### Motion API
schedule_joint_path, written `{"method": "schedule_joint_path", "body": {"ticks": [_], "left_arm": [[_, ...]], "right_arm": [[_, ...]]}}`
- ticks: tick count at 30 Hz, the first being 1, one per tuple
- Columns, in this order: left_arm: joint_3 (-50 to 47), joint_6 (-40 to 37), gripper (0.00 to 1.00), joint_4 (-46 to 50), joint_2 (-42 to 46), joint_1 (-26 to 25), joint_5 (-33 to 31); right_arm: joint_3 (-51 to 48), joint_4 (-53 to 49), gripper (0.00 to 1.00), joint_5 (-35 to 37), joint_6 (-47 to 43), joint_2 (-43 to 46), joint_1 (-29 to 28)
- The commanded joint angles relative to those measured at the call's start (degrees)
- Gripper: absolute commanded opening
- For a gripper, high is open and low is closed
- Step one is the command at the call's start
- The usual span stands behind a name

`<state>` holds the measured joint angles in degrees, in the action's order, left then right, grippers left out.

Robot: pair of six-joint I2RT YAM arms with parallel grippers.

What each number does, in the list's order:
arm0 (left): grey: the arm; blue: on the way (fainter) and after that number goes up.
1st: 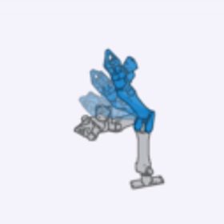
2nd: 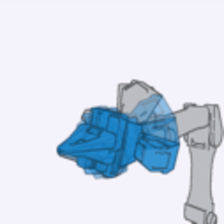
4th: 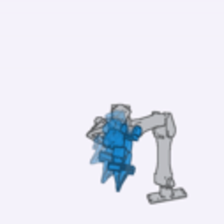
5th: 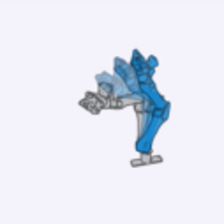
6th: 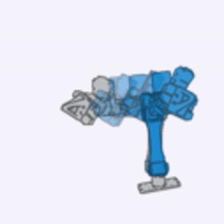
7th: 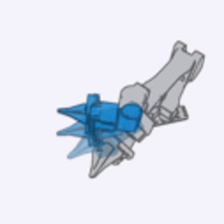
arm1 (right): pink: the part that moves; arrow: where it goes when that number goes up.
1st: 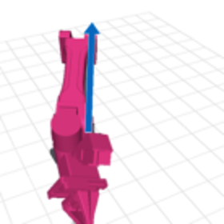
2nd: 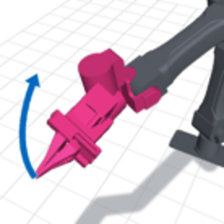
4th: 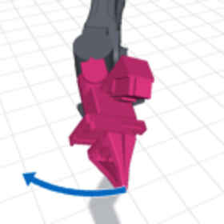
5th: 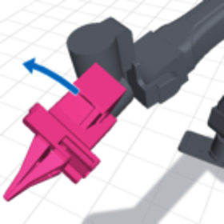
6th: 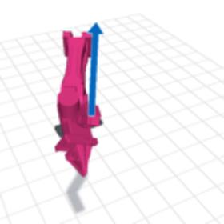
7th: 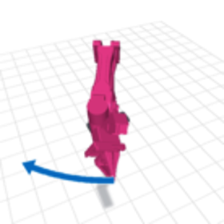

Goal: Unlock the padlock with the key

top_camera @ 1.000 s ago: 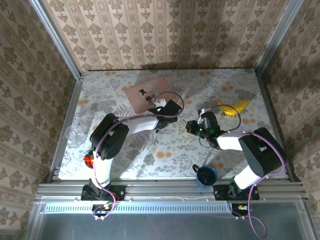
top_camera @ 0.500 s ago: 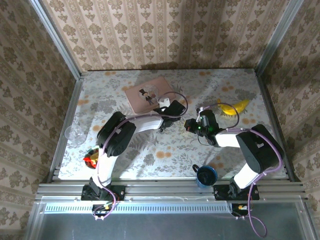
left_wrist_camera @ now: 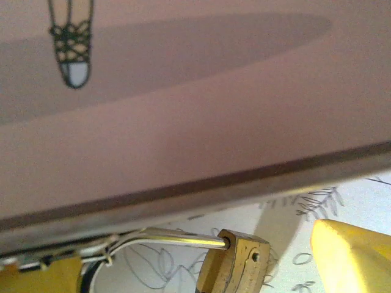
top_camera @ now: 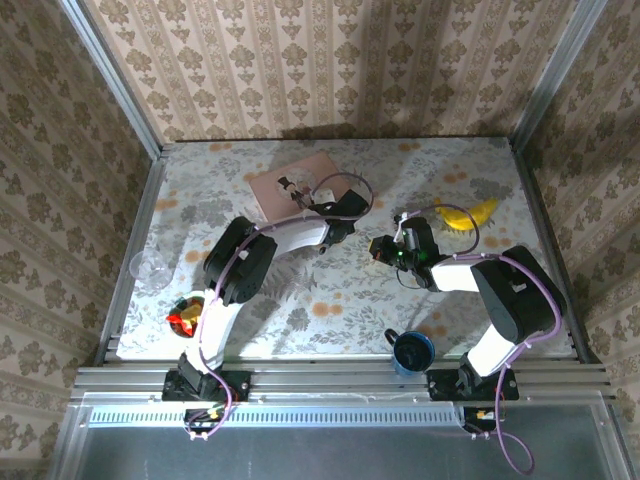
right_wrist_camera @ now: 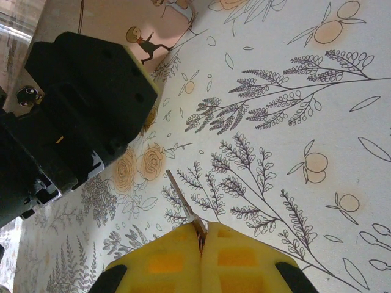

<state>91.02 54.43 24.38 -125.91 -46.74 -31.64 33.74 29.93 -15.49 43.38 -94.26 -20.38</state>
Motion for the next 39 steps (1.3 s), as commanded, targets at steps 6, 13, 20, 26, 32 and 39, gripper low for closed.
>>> {"method": "schedule_joint_path", "body": {"ticks": [6, 13, 20, 26, 32, 39], "left_arm": [[0.27, 1.2, 0.92, 2.96, -1.55, 1.26, -2.13], [-2.8, 3.25, 0.82, 4.83, 0.51, 1.05, -2.0], [-8.14, 3.07, 0.78, 5.42, 5.48, -0.31, 0.95], [-10.56, 1.2, 0.66, 4.31, 9.43, -0.87, 3.28], [-8.02, -2.44, 0.7, 0.23, 7.46, 0.69, 6.83], [-4.83, -3.91, 0.68, -0.77, 3.36, 2.09, 7.71]], "right_arm": [[1.97, 1.24, 0.0, -2.01, -0.66, -1.96, 0.43], [1.25, 2.6, 0.0, -2.01, 0.11, -2.42, 0.43], [0.87, 2.72, 0.0, -2.07, 0.31, -1.68, 0.41], [-0.18, 2.41, 0.0, -1.35, 0.13, -0.15, 0.43], [-0.95, 2.32, 0.0, -0.95, 0.31, 0.86, 0.43], [-0.61, 1.7, 0.0, -0.51, 0.17, 1.54, 0.43]]}}
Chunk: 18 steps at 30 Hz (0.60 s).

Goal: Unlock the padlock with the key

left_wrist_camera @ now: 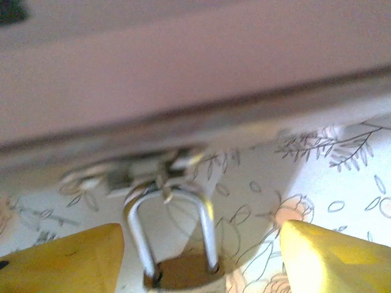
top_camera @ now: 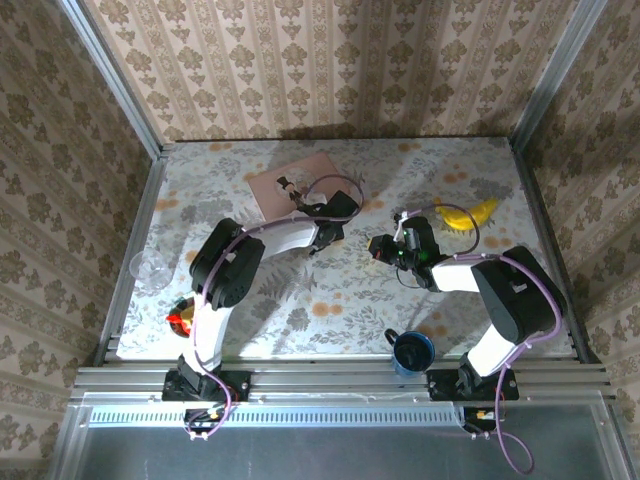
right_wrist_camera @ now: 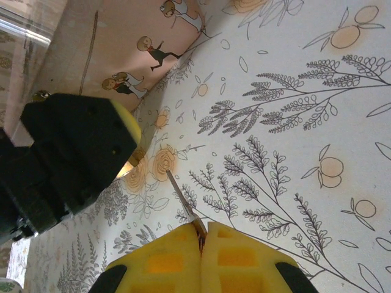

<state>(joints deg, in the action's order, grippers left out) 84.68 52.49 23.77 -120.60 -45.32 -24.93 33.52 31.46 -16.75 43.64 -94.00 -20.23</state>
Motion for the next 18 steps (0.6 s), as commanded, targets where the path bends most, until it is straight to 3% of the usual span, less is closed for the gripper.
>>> {"method": "schedule_joint_path", "body": {"ticks": [1, 18], "left_arm": [[1.75, -2.18, 0.65, -0.25, -2.28, 0.86, 1.18], [-0.66, 2.97, 0.48, 2.71, -1.12, -0.29, 0.9]], "right_arm": [[-0.25, 0.06, 0.0, 0.76, -0.15, 1.22, 0.26], [0.06, 1.75, 0.0, -0.03, 0.98, -0.82, 0.28]]}}
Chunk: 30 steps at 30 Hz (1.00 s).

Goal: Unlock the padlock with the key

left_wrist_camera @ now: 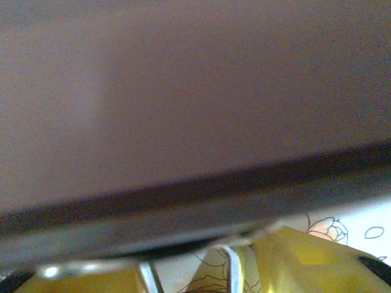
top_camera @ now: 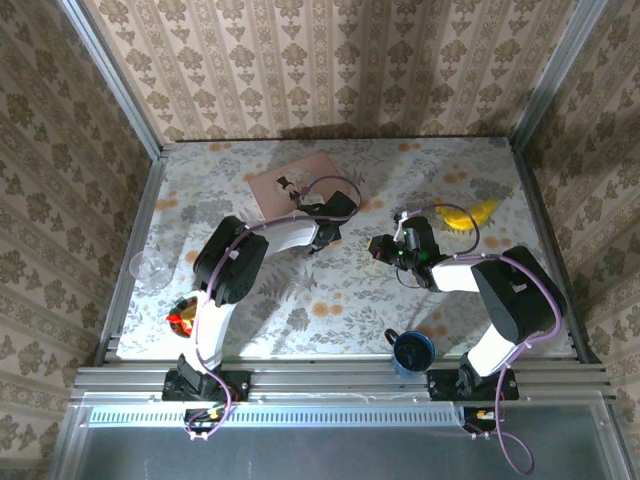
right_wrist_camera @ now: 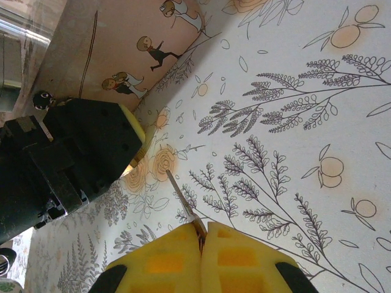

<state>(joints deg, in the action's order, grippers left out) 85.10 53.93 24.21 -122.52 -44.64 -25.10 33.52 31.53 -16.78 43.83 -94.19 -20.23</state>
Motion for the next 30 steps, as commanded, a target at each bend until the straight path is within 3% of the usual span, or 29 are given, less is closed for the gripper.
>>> {"method": "schedule_joint_path", "body": {"ticks": [1, 11, 20, 25, 29, 30], "left_arm": [[-0.99, 1.69, 0.48, 2.25, 0.77, -1.05, 1.24], [-0.71, 2.68, 0.47, 3.72, 0.44, -2.18, 1.59], [-1.08, 2.93, 0.34, 3.87, 0.69, -1.5, 1.63], [-1.72, 2.71, 0.22, 2.99, 1.3, -1.44, 3.22], [-3.69, 3.01, 0.0, -0.97, 3.08, -0.65, 8.23], [-3.8, 3.31, 0.0, -1.35, 3.46, -0.49, 9.91]], "right_arm": [[0.05, 1.7, 0.0, -0.01, 0.81, -0.61, 0.28], [-0.03, 1.61, 0.0, -0.01, 0.83, -0.38, 0.27], [0.14, 1.54, 0.0, -0.06, 0.9, -0.49, 0.28], [0.57, 1.52, 0.0, -0.36, 0.97, -0.88, 0.2], [0.28, 2.75, 0.0, -1.38, 1.05, -2.06, 0.06], [0.02, 3.44, 0.0, -1.66, 1.15, -2.5, -0.13]]}}
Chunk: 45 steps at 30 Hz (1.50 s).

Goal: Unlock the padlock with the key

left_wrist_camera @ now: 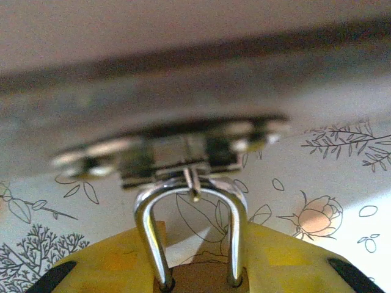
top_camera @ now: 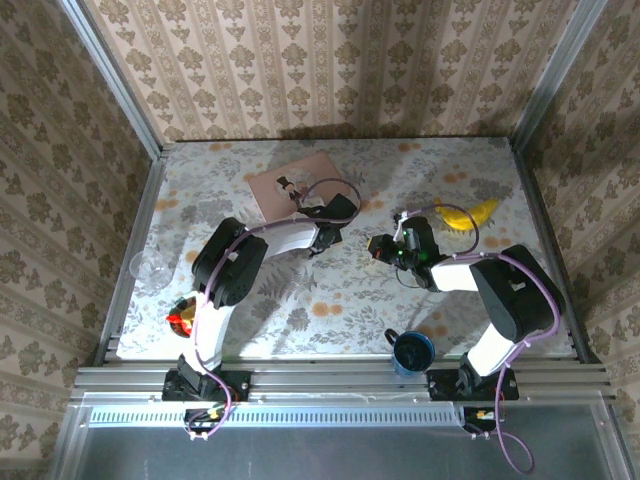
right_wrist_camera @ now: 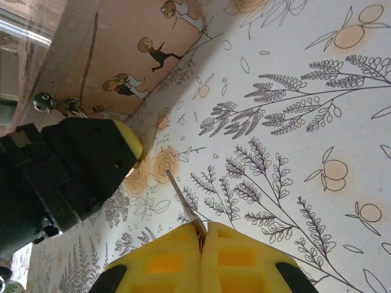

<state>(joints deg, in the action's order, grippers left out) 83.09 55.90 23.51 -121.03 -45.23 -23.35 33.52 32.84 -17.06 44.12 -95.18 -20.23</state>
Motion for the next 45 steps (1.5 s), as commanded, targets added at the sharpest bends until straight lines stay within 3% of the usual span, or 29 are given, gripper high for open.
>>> {"method": "schedule_joint_path", "body": {"ticks": [1, 10, 18, 30, 45], "left_arm": [[-1.55, 1.51, 0.0, -0.59, 2.23, 0.31, 9.63], [-1.92, 4.31, 0.0, -3.47, 5.01, 0.03, 17.38], [-3.8, 7.55, 0.0, -10.44, 4.54, -0.12, 21.54], [-4.05, 8.14, 0.0, -12.23, 4.14, -0.08, 22.87], [-4.73, 8.32, 0.0, -12.12, 4.4, 0.18, 23.57]], "right_arm": [[-0.09, 2.74, 0.0, -1.56, 0.88, -1.97, -0.32], [-1.44, 9.93, 0.0, -2.23, 1.79, -6.58, -3.14], [-1.66, 12.11, 0.0, 2.02, 2.93, -9.08, -7.25], [-2.5, 17.69, 0.0, 6.05, 5.94, -12.69, -8.97], [1.06, 17.27, 0.0, 7.04, 7.87, -15.86, -8.86]]}}
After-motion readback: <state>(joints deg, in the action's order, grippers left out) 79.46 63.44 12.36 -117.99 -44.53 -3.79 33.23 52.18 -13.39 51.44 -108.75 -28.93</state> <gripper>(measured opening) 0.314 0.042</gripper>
